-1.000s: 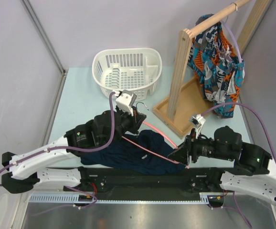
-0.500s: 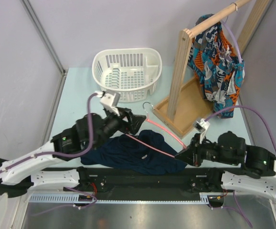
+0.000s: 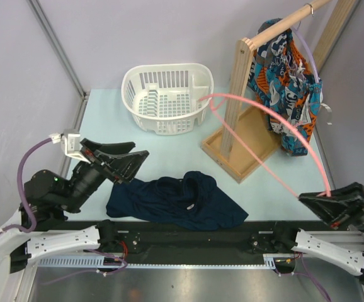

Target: Remove the shorts from the hanger

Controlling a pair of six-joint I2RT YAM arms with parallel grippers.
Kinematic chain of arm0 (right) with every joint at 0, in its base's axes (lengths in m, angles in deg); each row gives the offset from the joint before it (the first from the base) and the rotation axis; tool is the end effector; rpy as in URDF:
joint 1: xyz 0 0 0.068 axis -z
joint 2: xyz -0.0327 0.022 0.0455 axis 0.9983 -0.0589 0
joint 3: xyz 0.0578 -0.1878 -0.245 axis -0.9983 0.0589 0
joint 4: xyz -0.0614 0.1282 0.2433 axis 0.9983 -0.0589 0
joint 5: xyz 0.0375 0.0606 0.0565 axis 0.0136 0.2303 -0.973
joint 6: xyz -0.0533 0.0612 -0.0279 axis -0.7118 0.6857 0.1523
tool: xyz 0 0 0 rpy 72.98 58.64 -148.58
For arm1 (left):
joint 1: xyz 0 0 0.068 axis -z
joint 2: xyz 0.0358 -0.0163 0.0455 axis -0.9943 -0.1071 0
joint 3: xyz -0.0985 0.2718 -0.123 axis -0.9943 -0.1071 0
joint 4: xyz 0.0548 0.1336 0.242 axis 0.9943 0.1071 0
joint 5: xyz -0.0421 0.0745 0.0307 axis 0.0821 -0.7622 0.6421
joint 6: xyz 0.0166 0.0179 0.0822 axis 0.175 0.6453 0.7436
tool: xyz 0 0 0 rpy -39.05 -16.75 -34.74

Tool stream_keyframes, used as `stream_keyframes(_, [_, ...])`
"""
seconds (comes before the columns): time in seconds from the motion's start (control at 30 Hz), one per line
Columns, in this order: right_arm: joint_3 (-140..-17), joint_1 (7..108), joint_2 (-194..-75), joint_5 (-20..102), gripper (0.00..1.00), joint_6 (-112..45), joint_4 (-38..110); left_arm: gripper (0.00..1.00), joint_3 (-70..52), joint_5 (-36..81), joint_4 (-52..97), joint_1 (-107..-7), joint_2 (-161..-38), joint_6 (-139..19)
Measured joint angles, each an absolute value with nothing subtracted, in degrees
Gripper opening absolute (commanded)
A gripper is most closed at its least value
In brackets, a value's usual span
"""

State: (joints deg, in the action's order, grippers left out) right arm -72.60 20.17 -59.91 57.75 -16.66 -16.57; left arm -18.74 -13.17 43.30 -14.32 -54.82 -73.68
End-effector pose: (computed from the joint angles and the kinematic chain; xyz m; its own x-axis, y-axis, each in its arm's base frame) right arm -0.0170 -0.0685 0.4390 -0.2783 0.3536 -0.8930 -0.7985 0.4315 0.4197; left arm 0.0644 -0.0735 0.4944 -0.2190 -0.5042 -0.8354 0.6456 0.5671 -0.5115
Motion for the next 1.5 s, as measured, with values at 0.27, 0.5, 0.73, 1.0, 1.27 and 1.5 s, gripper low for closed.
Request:
stream_keyframes(0.27, [-77.93, 27.54, -55.87, 64.29, 0.00, -21.86, -19.21, 0.80, -20.10, -14.77, 44.53, -14.32, -52.46, -74.34])
stream_keyframes(0.5, [-81.08, 29.07, -55.47, 72.33, 0.00, -22.34, -22.86, 0.80, -20.91, -14.73, 45.29, -14.32, -52.68, -75.17])
stream_keyframes(0.73, [-80.47, 29.11, -60.52, 77.23, 0.00, -19.70, -27.76, 0.80, -21.24, -14.73, 45.25, -14.32, -53.35, -75.26])
stream_keyframes(1.0, [-77.28, 27.56, -80.96, 85.49, 0.00, -15.72, -29.29, 0.80, -21.70, -14.66, 46.19, -14.32, -53.99, -76.63])
stream_keyframes(1.27, [-77.87, 24.37, -96.72, 94.36, 0.00, -14.72, -27.78, 0.80, -22.72, -14.31, 49.03, -14.32, -52.11, -78.49])
stream_keyframes(1.5, [-82.91, 50.38, -106.34, 78.89, 0.00, -22.78, -20.18, 0.80, -23.31, -14.49, 51.24, -14.32, -48.57, -79.87])
